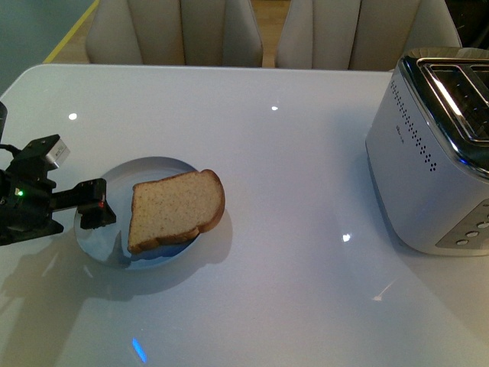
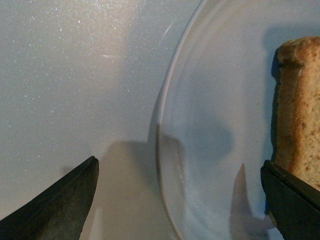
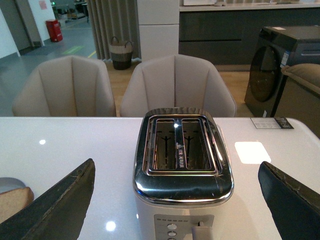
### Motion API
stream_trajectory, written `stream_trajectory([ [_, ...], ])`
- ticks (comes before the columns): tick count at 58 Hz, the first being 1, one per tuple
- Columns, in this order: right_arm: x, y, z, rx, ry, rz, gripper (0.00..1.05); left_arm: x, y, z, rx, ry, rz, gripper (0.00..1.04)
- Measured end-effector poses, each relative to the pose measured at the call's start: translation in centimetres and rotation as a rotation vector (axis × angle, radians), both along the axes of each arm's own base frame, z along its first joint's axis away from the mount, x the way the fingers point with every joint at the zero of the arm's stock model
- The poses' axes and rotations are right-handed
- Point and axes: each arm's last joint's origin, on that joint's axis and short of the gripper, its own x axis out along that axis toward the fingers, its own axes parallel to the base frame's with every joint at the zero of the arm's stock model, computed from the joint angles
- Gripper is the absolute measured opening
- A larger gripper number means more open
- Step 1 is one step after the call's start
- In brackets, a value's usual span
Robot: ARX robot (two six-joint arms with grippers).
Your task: Left arm holds plate, right arm toasts bread
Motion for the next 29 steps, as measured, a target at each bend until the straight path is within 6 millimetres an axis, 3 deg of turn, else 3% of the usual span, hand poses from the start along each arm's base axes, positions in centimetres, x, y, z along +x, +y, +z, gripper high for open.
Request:
stream_trajectory([
  [17, 0.0, 0.0, 0.0, 0.000, 0.000, 0.000, 0.96, 1.2, -1.2, -0.1, -0.001, 0.010, -0.039, 0.97],
  [29, 0.0, 0.0, 0.0, 0.000, 0.000, 0.000, 0.96, 1.1, -1.3, -0.4, -0.006, 0.022, -0.034, 0.63],
])
